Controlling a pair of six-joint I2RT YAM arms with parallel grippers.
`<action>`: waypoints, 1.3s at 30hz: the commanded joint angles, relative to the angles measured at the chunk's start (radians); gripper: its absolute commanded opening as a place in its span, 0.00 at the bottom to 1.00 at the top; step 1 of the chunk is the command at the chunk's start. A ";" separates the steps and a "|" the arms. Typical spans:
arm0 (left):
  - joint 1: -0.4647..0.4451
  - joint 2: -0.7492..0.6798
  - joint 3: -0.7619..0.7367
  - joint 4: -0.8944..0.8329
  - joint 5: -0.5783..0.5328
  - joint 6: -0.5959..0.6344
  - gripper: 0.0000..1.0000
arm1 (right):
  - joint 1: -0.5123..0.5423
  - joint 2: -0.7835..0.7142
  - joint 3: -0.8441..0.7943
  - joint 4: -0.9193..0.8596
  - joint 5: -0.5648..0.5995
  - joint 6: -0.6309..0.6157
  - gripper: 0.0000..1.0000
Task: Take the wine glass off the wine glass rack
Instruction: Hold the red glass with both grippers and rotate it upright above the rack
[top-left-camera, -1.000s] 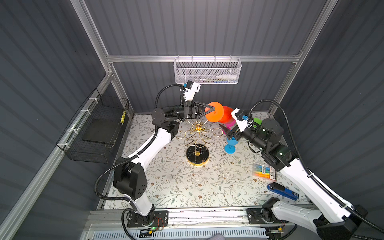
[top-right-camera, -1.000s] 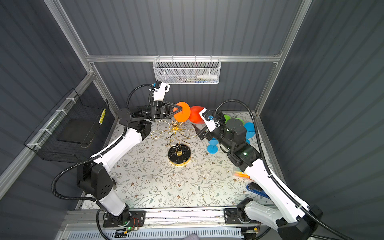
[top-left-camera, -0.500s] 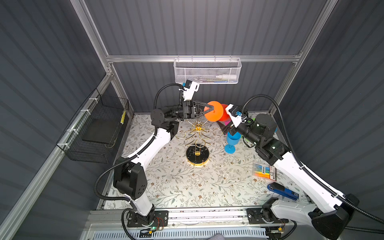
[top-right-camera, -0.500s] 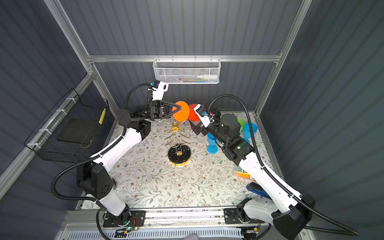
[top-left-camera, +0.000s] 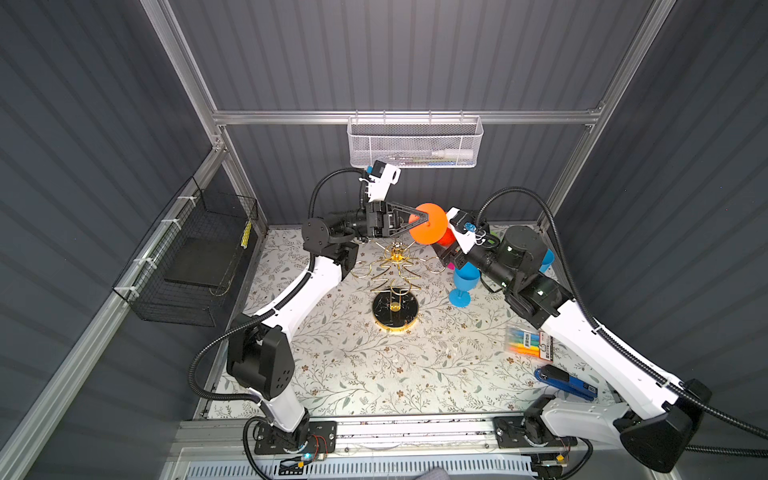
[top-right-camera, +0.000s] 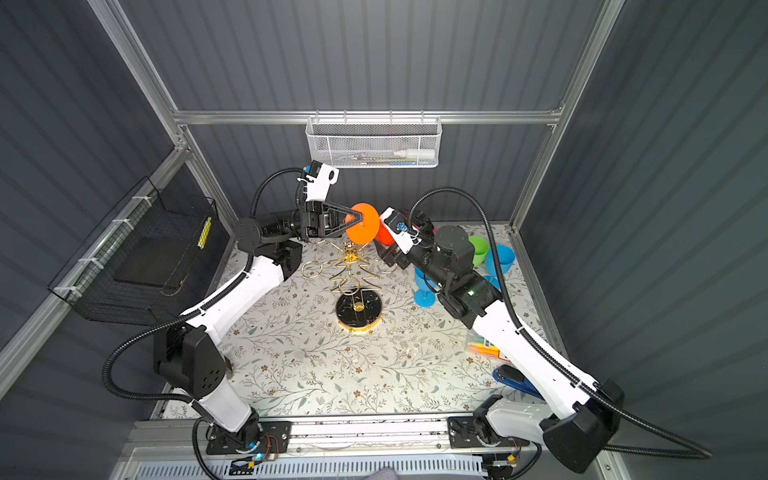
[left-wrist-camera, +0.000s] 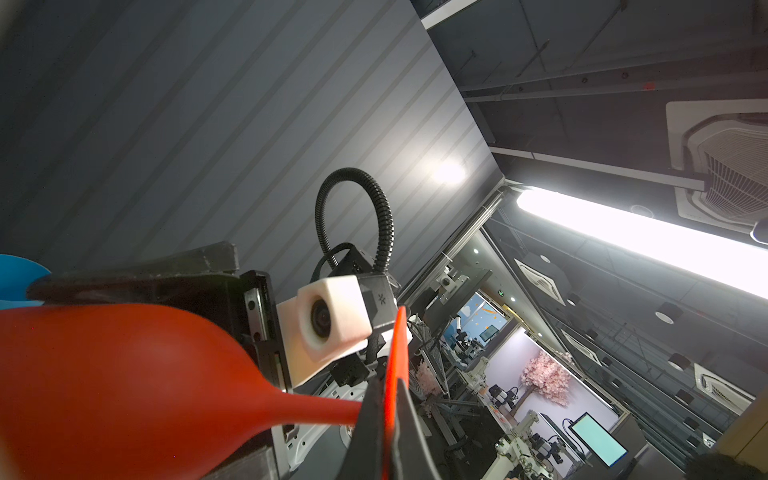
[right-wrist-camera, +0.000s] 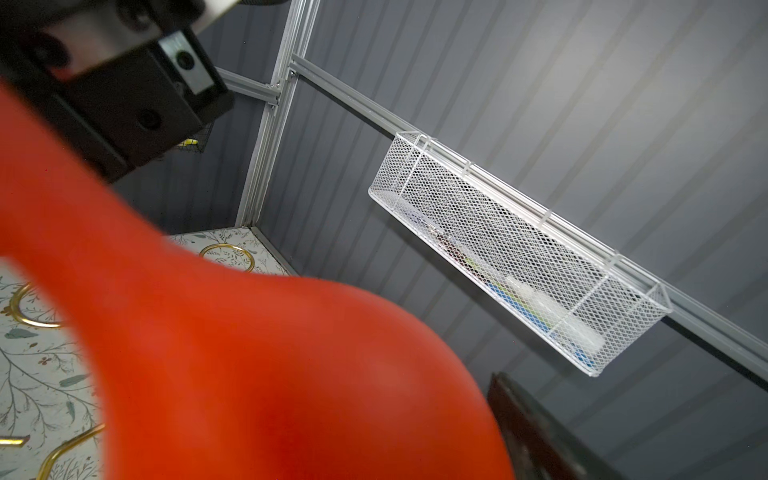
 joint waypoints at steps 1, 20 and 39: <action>-0.003 -0.014 0.037 0.040 0.032 -0.016 0.00 | -0.003 -0.017 0.018 0.019 0.023 0.025 0.81; 0.005 -0.020 0.083 -0.055 0.043 0.155 0.59 | 0.029 -0.160 -0.013 -0.215 0.083 0.191 0.53; -0.004 -0.377 -0.245 -0.932 -0.492 1.919 0.60 | 0.029 -0.120 0.287 -0.907 -0.023 0.564 0.47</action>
